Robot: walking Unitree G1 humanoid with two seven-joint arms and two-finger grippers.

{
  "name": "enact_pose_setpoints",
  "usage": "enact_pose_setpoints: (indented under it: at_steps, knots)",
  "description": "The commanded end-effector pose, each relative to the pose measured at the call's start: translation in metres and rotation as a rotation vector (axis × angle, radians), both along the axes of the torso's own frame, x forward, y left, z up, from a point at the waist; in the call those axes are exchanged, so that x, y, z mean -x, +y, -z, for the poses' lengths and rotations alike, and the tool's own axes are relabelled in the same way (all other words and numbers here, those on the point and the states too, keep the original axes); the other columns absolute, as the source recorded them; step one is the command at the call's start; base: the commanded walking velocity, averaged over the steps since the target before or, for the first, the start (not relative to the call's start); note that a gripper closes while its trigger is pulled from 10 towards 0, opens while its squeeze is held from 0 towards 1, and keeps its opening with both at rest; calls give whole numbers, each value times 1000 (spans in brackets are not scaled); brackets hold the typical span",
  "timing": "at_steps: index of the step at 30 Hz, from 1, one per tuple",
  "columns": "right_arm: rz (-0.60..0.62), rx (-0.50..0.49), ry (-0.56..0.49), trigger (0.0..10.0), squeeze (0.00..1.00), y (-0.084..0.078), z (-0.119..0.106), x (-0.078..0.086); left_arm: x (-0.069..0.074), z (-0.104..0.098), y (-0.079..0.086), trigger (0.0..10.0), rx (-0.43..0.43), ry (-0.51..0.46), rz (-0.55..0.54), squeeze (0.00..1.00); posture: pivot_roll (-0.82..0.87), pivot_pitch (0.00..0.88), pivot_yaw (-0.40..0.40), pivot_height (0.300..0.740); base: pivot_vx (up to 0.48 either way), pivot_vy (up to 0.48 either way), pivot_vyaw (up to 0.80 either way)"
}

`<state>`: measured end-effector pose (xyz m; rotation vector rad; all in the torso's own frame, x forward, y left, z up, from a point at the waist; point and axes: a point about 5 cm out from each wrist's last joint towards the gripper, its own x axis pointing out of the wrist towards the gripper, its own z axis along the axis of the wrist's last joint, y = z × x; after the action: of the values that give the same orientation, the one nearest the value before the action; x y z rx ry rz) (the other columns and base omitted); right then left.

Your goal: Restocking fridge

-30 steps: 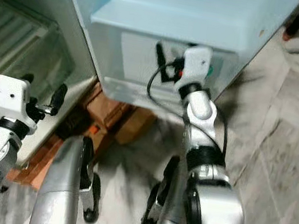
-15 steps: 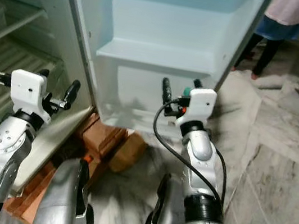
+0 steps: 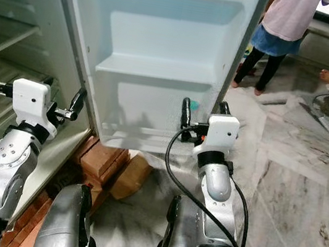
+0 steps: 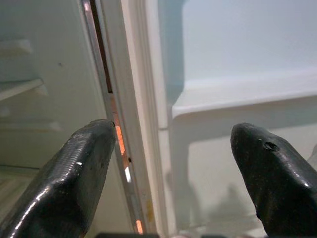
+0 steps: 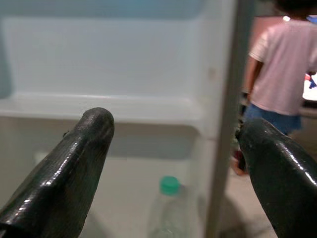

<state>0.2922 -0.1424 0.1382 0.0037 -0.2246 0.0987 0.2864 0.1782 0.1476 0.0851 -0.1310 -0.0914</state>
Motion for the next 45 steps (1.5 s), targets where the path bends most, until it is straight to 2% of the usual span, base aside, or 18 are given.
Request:
enact_pose_setpoints:
  at_steps: [1,8,13,22,29,31,35,38,40,42,45]
  knots:
    - [16,-3,-8,10000,0,-3,-5,-3,-2,-3,2,10000,4,-24,-2,0,73,0,-17,610,0,0,0]
    - [36,-15,26,10000,0,-5,2,-13,6,3,6,10000,-6,-25,-23,0,102,0,-28,655,0,0,0]
    - [56,-17,43,10000,0,-7,5,-16,6,8,6,10000,-6,-18,-13,0,99,0,-20,680,0,0,0]
    - [55,27,92,10000,0,-11,19,-8,3,15,-2,10000,-3,-3,18,0,78,0,-22,740,0,0,0]
    - [37,47,111,10000,0,-12,25,-7,-1,14,-4,10000,-1,-15,24,0,84,0,-29,740,0,0,0]
    - [-5,24,160,10000,0,-10,32,-3,-1,14,-4,10000,0,-16,23,0,88,0,-36,740,0,0,0]
    - [-42,41,224,10000,0,-12,42,8,1,17,-3,10000,4,-8,16,0,88,0,-39,740,0,0,0]
    - [-66,68,249,10000,0,-16,49,18,6,21,-4,10000,1,5,12,0,80,0,-38,740,0,0,0]
    - [-53,41,287,10000,0,-22,53,21,7,23,-4,10000,-3,5,10,0,77,0,-36,740,0,0,0]
    - [-63,16,320,10000,0,-25,56,21,6,23,-4,10000,2,6,9,0,74,0,-34,740,0,0,0]
    - [-53,33,323,10000,0,-27,55,17,4,22,-6,10000,10,5,15,0,75,0,-31,740,0,-402,0]
